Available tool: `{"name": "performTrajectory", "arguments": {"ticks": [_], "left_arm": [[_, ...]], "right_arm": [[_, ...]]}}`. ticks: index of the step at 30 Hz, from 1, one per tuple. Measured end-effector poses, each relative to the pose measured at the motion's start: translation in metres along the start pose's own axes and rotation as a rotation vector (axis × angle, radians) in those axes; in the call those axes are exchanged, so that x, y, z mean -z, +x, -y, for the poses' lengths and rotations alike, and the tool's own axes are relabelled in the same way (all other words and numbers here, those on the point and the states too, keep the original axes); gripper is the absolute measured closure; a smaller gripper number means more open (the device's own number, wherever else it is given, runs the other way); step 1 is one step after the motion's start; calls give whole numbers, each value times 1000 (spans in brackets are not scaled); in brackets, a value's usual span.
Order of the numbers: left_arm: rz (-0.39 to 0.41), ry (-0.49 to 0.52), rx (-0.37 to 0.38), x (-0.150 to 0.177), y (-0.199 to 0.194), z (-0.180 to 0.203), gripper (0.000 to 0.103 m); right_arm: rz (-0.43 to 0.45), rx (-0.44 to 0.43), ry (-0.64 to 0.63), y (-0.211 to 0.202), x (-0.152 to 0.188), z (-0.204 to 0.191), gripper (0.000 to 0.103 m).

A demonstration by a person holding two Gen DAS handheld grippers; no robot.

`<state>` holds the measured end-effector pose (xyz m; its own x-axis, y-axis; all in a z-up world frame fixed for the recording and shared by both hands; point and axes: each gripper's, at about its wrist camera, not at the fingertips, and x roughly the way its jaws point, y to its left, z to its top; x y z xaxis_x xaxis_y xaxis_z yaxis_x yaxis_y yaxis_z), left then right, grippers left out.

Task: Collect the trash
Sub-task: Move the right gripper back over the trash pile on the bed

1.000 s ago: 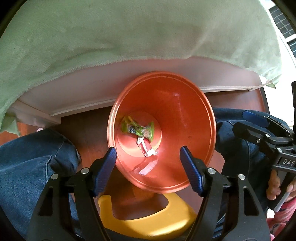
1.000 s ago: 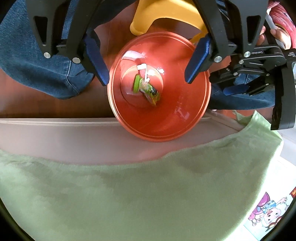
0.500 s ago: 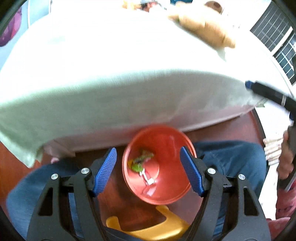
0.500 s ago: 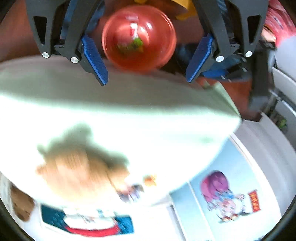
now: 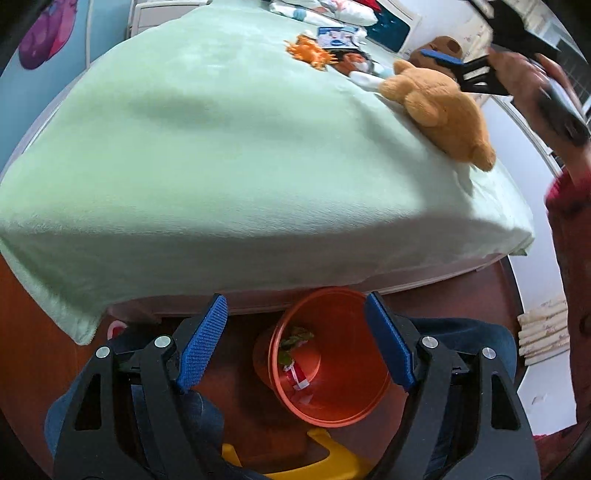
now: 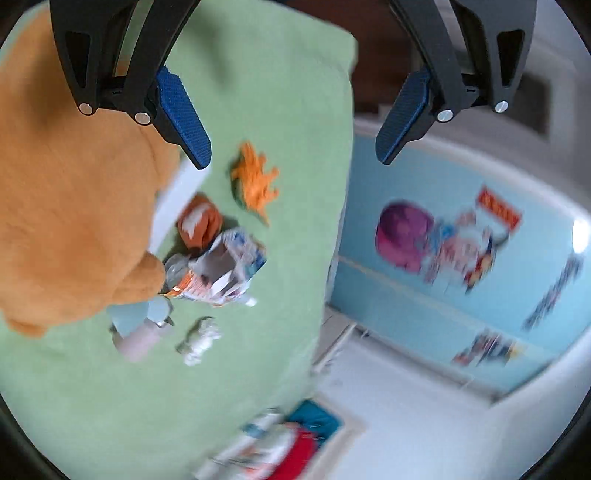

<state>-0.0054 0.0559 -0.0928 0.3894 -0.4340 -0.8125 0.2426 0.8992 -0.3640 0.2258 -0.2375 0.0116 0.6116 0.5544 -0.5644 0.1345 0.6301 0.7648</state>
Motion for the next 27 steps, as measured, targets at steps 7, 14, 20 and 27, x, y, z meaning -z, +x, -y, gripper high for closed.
{"name": "performTrajectory", "arguments": {"ticks": [7,14,20,27], "left_arm": [[12,-46,-1,-7,-4,-26,28],[18,-71,8,-9,-5,-41,28],[8,-88,8,-11,0,-48,28],[6,-92,20,-11,1,-49,28]], "right_arm": [[51,169,101,45,-36,-5,17],[0,428,-49,87,-43,-24,17],[-11,474,-68,98,-36,-17,15],[12,564,-14,119,-24,-16,12]]}}
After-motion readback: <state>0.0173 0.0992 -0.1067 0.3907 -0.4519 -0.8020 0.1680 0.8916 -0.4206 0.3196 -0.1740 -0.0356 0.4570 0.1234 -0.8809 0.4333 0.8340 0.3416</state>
